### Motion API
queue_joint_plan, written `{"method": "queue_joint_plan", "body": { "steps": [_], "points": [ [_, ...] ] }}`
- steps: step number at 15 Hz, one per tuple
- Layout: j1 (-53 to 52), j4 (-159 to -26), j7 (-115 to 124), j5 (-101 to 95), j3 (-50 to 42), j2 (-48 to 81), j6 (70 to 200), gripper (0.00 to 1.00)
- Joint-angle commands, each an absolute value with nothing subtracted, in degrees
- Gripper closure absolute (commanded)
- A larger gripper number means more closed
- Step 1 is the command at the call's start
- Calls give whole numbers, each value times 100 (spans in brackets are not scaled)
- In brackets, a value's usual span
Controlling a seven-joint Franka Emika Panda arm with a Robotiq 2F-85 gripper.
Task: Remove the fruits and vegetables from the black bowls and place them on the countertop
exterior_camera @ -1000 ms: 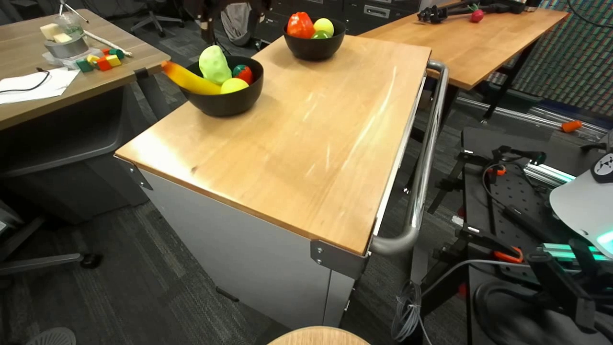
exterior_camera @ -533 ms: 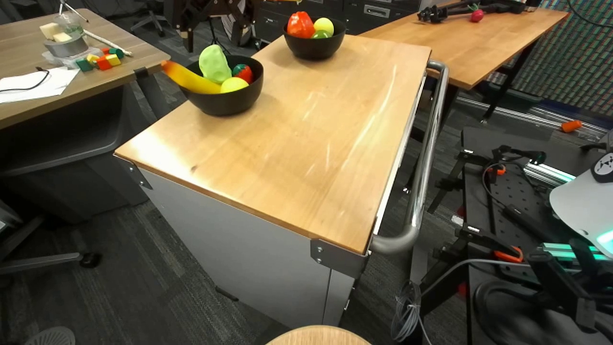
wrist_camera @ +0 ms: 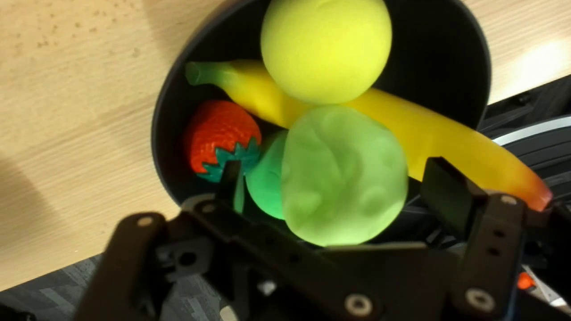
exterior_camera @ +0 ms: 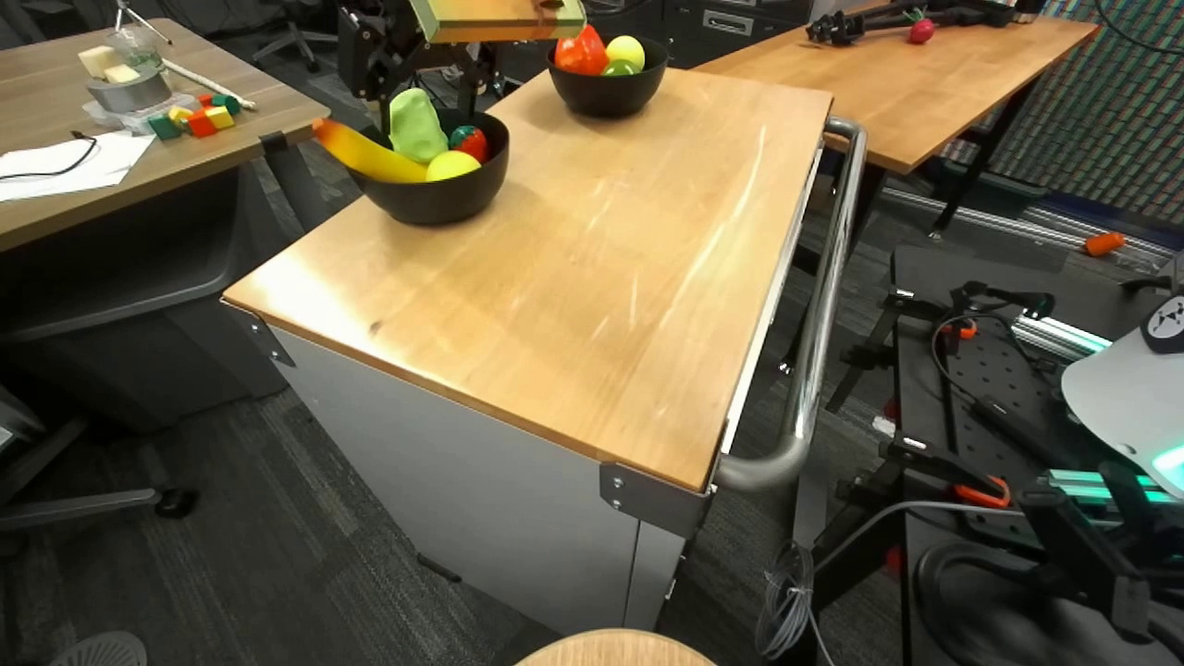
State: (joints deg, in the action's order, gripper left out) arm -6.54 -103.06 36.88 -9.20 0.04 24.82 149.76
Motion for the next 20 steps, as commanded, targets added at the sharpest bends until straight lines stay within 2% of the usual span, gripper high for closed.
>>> {"method": "queue_joint_plan", "body": {
  "steps": [1,5,7,8,10,16,18,20],
  "points": [
    [-798,-9753,3535,-743,-234,2922,14853,27],
    [-841,-9616,3551,-659,-304,3012,14574,60],
    [-869,-9631,3581,-684,-342,2923,14301,71],
    [-915,-9659,3631,-769,-400,2831,14137,72],
    [-950,-9765,3614,-846,-436,2602,13939,79],
    [-1087,-10394,3689,-873,-281,1471,13675,87],
    [-1105,-10713,3896,-691,-164,1107,13313,95],
    [-1106,-11142,4268,-524,-26,750,12883,94]
  ]
}}
